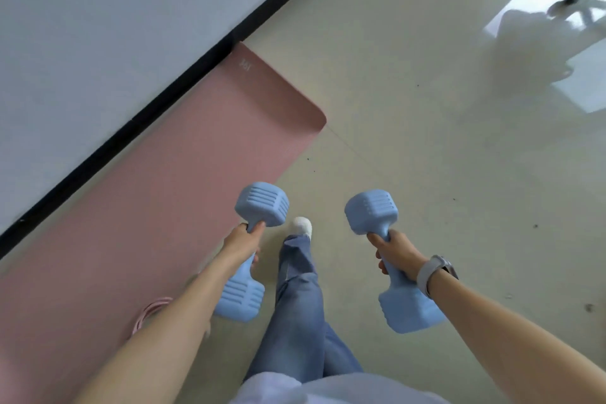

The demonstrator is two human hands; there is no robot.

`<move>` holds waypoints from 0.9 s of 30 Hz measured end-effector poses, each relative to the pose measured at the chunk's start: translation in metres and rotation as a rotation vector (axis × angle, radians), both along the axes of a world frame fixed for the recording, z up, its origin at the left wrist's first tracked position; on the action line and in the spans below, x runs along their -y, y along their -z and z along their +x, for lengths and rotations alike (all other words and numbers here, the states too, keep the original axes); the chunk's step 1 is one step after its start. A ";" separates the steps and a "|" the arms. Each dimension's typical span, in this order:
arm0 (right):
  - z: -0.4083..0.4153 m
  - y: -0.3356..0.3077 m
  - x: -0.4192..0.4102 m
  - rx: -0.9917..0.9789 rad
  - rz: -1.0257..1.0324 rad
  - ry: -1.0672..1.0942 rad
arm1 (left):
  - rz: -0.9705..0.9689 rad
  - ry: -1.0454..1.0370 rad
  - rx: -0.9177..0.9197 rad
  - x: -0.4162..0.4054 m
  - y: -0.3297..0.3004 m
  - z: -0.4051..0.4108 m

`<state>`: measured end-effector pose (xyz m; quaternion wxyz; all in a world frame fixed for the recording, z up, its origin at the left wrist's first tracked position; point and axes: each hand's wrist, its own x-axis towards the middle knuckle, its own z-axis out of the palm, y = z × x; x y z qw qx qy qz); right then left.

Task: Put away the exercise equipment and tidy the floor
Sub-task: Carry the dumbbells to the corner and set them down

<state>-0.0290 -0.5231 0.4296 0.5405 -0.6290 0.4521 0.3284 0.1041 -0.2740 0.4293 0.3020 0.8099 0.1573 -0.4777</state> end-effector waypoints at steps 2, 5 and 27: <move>0.019 -0.015 0.035 0.012 -0.022 0.033 | -0.025 -0.013 0.034 0.034 -0.010 0.030; 0.056 -0.029 0.093 0.028 -0.042 0.066 | -0.067 -0.015 0.051 0.092 -0.019 0.081; 0.378 -0.066 0.635 0.113 -0.152 0.384 | -0.133 0.230 0.011 0.661 -0.064 0.462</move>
